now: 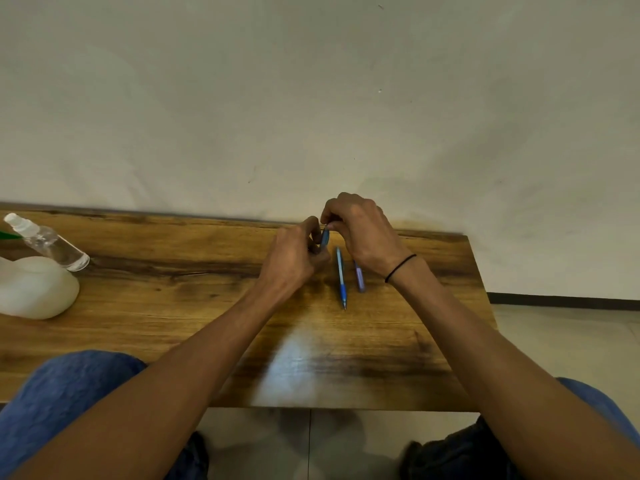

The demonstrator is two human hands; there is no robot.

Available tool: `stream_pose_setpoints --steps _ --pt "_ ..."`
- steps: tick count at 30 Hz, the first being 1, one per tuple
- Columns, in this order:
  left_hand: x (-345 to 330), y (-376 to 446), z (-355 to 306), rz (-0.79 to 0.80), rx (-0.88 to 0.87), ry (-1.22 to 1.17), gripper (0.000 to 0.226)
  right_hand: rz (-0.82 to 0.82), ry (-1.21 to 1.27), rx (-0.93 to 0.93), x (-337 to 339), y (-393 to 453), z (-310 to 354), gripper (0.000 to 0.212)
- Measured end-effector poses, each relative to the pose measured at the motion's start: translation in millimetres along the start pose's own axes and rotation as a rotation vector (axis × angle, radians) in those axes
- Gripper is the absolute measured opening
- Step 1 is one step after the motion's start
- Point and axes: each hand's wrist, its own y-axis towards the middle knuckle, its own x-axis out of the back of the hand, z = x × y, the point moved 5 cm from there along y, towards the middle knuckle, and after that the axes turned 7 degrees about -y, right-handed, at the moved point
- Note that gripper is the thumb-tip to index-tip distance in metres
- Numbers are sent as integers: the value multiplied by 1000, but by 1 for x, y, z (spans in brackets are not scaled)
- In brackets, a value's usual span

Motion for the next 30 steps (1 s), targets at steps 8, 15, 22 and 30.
stream_pose_setpoints --steps 8,15,22,30 --pt "-1 -1 -1 -10 -12 15 26 41 -119 27 -2 -1 3 15" --pt "-3 -2 -5 -3 -22 26 25 52 -115 -10 -6 0 1 16" --pt "0 -3 -7 1 -22 31 26 47 -34 -68 -12 2 -6 15" --pt "9 -3 -11 -48 -89 -15 17 70 213 -118 -9 -1 -12 10"
